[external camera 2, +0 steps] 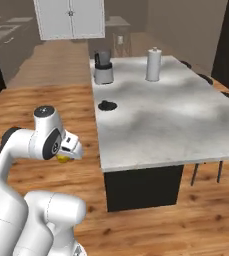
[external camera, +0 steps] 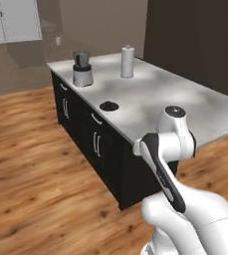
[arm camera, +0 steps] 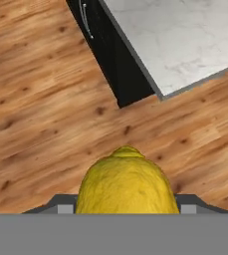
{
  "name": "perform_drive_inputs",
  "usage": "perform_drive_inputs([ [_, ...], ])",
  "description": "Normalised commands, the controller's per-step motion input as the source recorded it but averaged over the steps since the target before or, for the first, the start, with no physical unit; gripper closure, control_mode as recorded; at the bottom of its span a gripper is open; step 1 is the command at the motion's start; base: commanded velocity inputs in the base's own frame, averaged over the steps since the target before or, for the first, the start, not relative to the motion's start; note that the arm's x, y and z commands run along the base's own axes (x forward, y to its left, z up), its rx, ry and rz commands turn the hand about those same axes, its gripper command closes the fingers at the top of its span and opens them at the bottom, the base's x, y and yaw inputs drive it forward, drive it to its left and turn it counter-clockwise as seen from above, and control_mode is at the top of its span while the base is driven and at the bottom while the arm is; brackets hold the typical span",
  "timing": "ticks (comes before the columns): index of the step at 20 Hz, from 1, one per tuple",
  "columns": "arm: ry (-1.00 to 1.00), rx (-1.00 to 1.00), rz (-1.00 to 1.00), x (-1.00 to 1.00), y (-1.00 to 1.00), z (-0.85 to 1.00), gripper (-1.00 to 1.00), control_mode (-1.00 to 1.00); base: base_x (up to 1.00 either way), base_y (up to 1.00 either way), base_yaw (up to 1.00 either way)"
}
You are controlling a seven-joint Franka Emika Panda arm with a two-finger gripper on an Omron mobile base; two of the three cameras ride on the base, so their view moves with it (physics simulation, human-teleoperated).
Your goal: Grab the garlic and lemon from the fridge, place them in the blender, close the lid, and turn on the blender to create a marinade.
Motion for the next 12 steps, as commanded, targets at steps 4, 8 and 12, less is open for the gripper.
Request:
perform_drive_inputs([
  [4, 0.00, 0.00, 0.00, 0.00, 0.00, 0.00, 1.00, 1.00, 1.00, 0.36, -0.55],
  [8, 0.00, 0.00, 0.00, 0.00, 0.00, 0.00, 1.00, 1.00, 0.97, 0.78, -0.53],
  [12, 0.00, 0.00, 0.00, 0.00, 0.00, 0.00, 1.00, 1.00, 0.64, 0.98, -0.45],
])
